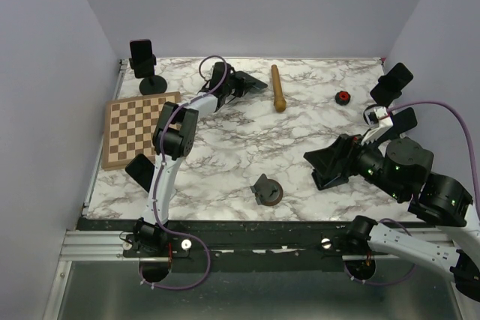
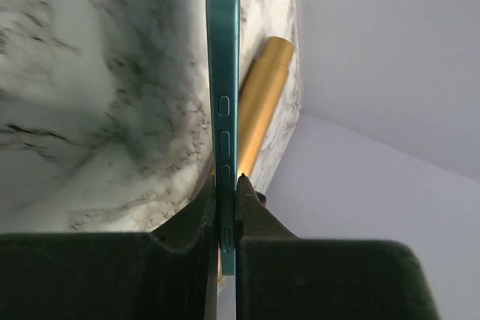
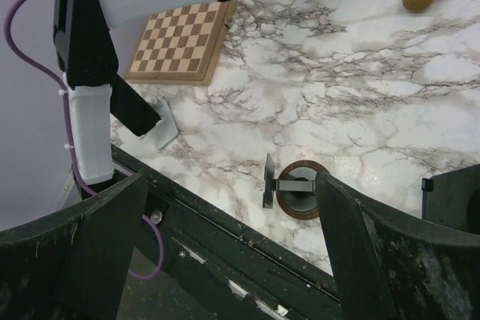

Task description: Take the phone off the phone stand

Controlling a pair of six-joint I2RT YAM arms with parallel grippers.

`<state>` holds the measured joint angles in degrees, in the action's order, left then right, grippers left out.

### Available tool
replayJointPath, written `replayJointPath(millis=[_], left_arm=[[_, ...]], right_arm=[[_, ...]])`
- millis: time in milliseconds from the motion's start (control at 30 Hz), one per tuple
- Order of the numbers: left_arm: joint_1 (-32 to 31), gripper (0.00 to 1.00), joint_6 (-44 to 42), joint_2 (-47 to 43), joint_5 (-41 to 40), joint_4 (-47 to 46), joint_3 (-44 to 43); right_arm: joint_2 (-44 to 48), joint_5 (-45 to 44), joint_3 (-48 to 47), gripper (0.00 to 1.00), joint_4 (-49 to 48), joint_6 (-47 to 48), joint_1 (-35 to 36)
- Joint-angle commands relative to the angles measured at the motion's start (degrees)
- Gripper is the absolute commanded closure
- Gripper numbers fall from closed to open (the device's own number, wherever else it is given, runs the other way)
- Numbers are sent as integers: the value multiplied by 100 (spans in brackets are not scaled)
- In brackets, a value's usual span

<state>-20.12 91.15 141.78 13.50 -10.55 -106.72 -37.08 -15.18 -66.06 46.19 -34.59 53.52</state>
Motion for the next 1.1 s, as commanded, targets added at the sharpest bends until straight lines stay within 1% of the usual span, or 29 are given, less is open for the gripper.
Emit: replayJointPath(millis=[0, 167, 333, 467, 600, 667, 733, 867, 900, 933, 967, 1067], left_arm=[[-69, 89, 582, 249, -331, -142, -349], [-71, 74, 465, 161, -563, -23, -308], [-78, 63, 722, 313, -418, -316, -362], [-97, 53, 772, 292, -392, -218, -363], [-124, 40, 848, 262, -286, -155, -363], [-139, 38, 909, 207, -256, -149, -309], [-134, 34, 930, 138, -207, -166, -271], [-141, 30, 859, -129, -114, 280, -243], [-131, 25, 806, -199, -64, 471, -267], [-122, 15, 790, -291, -31, 710, -273], [-103, 13, 852, -372, 28, 848, -227], [2, 12, 1086, -619, 304, 660, 188]], right_arm=[[4, -38, -139, 0, -113, -55, 18], [-2, -49, -192, 0, -80, -49, 20], [32, -119, -214, 0, -94, -39, 18], [28, -136, -240, 0, -107, -31, 19], [-3, -151, -267, 0, -103, -51, 19], [-25, -181, -292, 0, -77, -73, 18], [-44, -182, -310, 0, -82, -76, 18], [-80, -164, -329, 0, -103, -96, 24], [-76, -162, -328, 0, -125, -100, 19], [-80, -161, -320, 0, -149, -109, 19], [-76, -141, -307, 0, -185, -122, 19], [-24, 11, -197, 0, -357, -139, 20]])
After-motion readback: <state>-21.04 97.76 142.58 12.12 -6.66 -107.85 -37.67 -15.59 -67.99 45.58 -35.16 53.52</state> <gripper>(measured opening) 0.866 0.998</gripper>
